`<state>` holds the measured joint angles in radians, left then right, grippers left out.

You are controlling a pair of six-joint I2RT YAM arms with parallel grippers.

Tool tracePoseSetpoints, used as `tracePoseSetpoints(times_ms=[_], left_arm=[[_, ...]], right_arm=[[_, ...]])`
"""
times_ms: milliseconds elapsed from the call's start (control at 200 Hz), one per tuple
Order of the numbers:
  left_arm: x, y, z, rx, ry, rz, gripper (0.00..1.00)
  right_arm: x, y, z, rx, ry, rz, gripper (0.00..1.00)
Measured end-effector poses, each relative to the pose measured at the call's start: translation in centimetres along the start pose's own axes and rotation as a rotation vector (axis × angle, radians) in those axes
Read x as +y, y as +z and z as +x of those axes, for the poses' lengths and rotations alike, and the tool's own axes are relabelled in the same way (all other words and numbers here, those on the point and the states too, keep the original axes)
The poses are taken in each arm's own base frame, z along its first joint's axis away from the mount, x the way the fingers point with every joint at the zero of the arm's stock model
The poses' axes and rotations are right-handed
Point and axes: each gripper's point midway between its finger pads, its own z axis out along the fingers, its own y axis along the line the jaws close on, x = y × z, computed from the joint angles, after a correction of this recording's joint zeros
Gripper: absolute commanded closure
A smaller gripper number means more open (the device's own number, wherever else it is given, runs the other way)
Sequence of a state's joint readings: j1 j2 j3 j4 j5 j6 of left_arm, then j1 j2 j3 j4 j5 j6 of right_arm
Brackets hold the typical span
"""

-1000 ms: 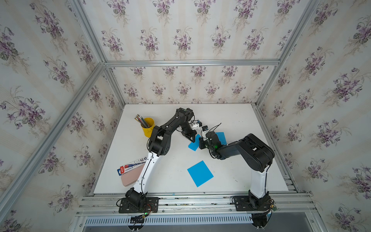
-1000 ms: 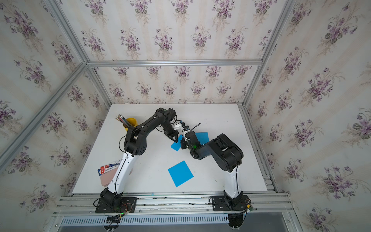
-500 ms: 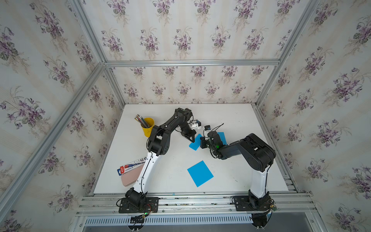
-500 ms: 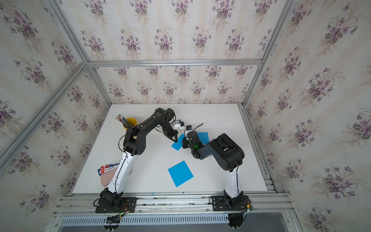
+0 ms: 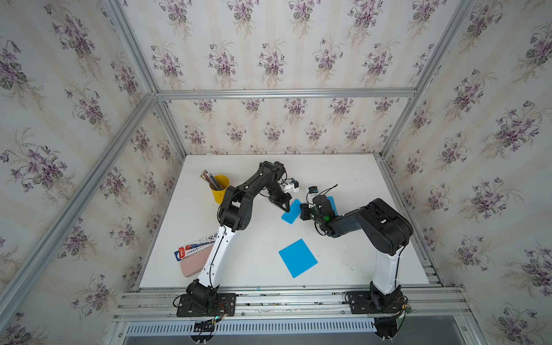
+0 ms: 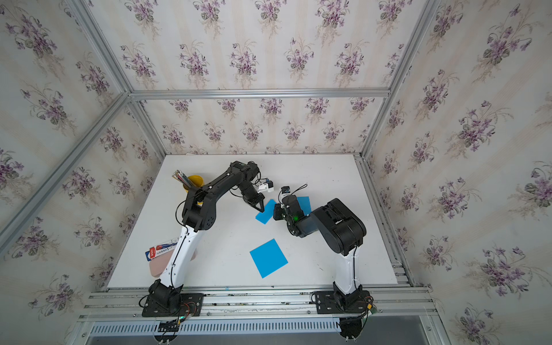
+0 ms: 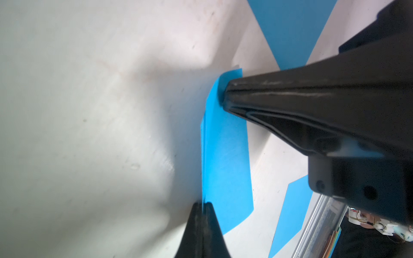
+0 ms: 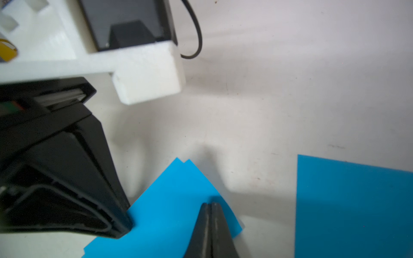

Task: Fold the square paper along the opposite sides
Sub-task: Smooth out the paper at the center of the board.

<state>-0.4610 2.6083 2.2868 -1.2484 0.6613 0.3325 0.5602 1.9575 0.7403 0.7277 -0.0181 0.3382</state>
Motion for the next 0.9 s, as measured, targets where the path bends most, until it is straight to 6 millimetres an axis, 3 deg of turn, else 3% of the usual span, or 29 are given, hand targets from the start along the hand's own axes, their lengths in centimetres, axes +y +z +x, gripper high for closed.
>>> tracePoseSetpoints(times_ms=[210, 380, 515, 744, 899], left_arm=[[0.0, 0.0, 0.0, -0.006, -0.004, 0.012, 1.00], [0.0, 0.1, 0.1, -0.008, -0.008, 0.022, 1.00], [0.0, 0.1, 0.1, -0.010, -0.012, 0.029, 1.00], [0.0, 0.0, 0.1, -0.011, -0.011, 0.029, 1.00], [0.0, 0.0, 0.1, -0.011, -0.011, 0.028, 1.00]], right_arm=[[-0.2, 0.0, 0.0, -0.001, 0.009, -0.001, 1.00], [-2.6, -0.1, -1.0, -0.022, 0.042, 0.049, 1.00], [-2.8, -0.1, -1.1, -0.024, 0.045, 0.052, 1.00], [-2.3, -0.4, -1.1, -0.010, 0.018, 0.028, 1.00], [-1.1, -1.3, -2.6, -0.051, -0.021, -0.019, 1.00]])
